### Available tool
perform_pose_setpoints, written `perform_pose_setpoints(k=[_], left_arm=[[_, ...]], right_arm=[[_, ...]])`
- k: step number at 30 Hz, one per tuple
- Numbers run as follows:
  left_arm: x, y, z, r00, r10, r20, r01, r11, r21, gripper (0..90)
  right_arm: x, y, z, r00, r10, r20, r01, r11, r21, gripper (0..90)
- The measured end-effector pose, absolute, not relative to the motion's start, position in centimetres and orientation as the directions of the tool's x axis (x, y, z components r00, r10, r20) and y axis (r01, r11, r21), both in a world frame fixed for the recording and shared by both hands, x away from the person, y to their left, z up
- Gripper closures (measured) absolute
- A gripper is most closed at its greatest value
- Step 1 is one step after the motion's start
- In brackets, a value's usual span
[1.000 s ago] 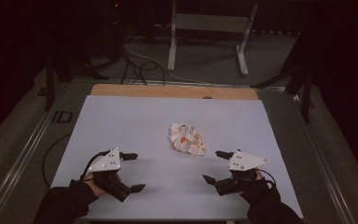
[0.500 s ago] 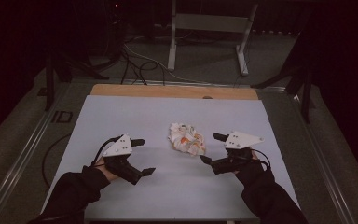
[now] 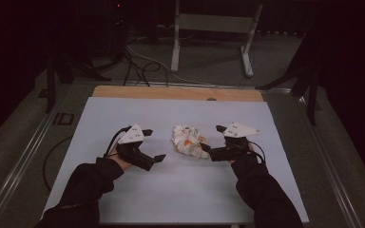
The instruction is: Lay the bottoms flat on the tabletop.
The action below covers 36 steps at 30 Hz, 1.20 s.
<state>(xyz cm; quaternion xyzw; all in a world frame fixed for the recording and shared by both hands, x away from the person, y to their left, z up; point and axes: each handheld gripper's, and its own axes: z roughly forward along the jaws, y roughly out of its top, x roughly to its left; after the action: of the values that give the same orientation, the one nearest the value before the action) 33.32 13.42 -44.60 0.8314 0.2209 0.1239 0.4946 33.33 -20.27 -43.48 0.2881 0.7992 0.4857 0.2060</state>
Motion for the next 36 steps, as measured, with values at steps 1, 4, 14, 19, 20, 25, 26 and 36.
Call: perform_pose_setpoints(k=[1,4,14,19,20,25,26,36], left_arm=[[33.6,13.2,-44.8,0.866,0.5,-0.01,0.249,-0.414,0.876,0.0],[34.2,12.7,-45.1,0.846,0.533,-0.004,0.261,-0.408,0.875,0.0],[35.9,11.5,-46.6,0.819,0.574,0.01,0.283,-0.418,0.863,0.0],[37.1,10.7,-47.2,0.806,0.591,-0.031,0.343,-0.424,0.838,1.7],[37.1,10.7,-47.2,0.806,0.591,-0.031,0.343,-0.424,0.838,1.8],[38.8,9.6,-48.5,0.813,0.582,-0.02,0.354,-0.467,0.81,9.8],[38.8,9.6,-48.5,0.813,0.582,-0.02,0.354,-0.467,0.81,13.5],[41.1,8.2,-50.8,0.819,0.566,-0.097,0.428,-0.489,0.76,30.3]], right_arm=[[33.5,-20.3,-43.6,-0.744,0.667,-0.046,0.268,0.36,0.894,12.0],[34.3,-20.3,-44.2,-0.743,0.669,-0.004,0.313,0.353,0.882,10.6],[36.4,-21.0,-45.9,-0.679,0.733,0.046,0.407,0.324,0.854,11.8],[37.3,-20.5,-47.4,-0.674,0.739,0.008,0.438,0.39,0.81,16.2],[37.3,-20.5,-47.4,-0.674,0.739,0.008,0.438,0.39,0.81,16.2],[38.4,-20.2,-49.6,-0.654,0.756,0.024,0.498,0.407,0.766,22.8],[38.4,-20.2,-49.6,-0.654,0.756,0.024,0.498,0.407,0.766,22.8],[39.4,-18.7,-51.6,-0.664,0.748,-0.023,0.522,0.485,0.702,38.4]])
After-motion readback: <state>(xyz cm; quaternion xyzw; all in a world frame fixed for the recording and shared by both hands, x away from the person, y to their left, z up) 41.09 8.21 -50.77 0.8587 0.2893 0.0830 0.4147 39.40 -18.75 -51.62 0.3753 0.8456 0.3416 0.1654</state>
